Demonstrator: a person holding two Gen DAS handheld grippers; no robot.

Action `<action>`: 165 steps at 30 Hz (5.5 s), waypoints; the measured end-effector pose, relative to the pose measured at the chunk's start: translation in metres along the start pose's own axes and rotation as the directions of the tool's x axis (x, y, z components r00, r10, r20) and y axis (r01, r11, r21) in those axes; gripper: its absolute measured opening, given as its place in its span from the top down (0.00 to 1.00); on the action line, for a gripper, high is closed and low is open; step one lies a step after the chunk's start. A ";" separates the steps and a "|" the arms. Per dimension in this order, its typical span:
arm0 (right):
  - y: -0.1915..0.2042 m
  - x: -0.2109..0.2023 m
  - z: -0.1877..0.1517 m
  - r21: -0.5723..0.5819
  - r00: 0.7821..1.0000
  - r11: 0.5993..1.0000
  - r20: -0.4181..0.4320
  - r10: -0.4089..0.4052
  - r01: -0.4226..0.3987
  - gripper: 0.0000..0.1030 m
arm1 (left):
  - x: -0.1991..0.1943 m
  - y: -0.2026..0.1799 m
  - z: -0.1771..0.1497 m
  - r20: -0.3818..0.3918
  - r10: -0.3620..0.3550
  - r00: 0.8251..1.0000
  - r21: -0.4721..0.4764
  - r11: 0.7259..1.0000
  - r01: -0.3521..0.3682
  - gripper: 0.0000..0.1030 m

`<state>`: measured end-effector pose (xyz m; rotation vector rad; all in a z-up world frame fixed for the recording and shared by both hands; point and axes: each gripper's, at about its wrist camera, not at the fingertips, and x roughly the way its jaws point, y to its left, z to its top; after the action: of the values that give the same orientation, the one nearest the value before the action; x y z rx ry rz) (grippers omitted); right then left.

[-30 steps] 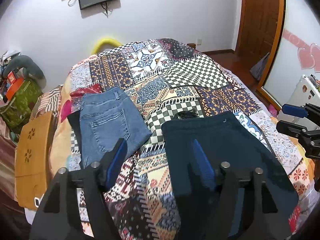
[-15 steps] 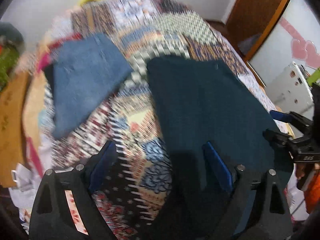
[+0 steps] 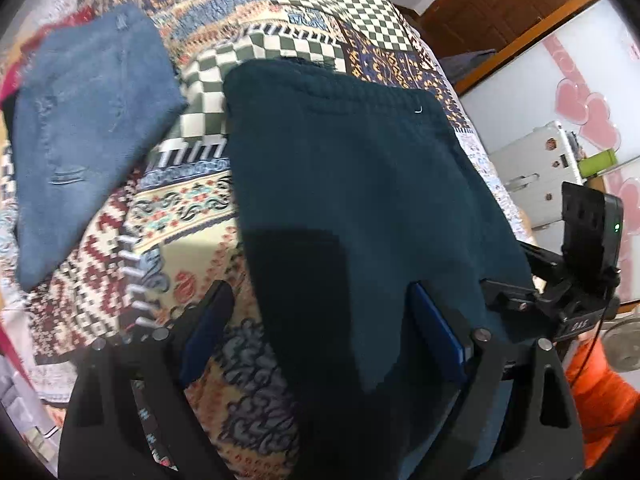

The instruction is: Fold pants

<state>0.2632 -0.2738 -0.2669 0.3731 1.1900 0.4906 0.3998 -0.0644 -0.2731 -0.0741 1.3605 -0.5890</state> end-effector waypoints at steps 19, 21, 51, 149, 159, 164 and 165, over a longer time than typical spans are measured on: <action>0.058 -0.028 0.018 -0.224 0.993 0.968 0.053 -0.106 0.115 0.69 | -0.052 -0.025 -0.012 0.165 -0.057 0.985 0.053 0.997 0.049 0.72; 0.071 -0.036 0.020 -0.258 0.990 0.958 0.088 -0.109 0.128 0.70 | -0.068 -0.028 -0.016 0.216 -0.043 0.976 0.066 0.997 0.030 0.72; 0.235 0.073 0.195 -0.444 0.964 0.886 0.267 -0.011 0.133 0.71 | -0.197 0.158 0.058 0.551 0.254 0.795 -0.158 0.967 -0.200 0.74; 0.310 -0.190 -0.089 -0.388 0.610 0.845 0.787 0.095 0.369 0.00 | -0.325 -0.091 -0.295 0.892 0.409 0.192 -0.326 0.877 -0.354 0.00; 0.309 -0.194 -0.088 -0.385 0.612 0.847 0.786 0.094 0.365 0.00 | -0.322 -0.087 -0.292 0.888 0.414 0.198 -0.329 0.876 -0.353 0.00; 0.309 -0.194 -0.088 -0.391 0.615 0.850 0.781 0.104 0.353 0.00 | -0.320 -0.087 -0.291 0.888 0.412 0.202 -0.326 0.876 -0.354 0.00; 0.309 -0.195 -0.088 -0.392 0.616 0.850 0.781 0.106 0.351 0.00 | -0.320 -0.087 -0.291 0.890 0.409 0.203 -0.323 0.878 -0.353 0.00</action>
<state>0.0727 -0.1201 0.0181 0.0011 0.1758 0.4241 0.0695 0.0835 -0.0207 -0.0950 0.1328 0.0159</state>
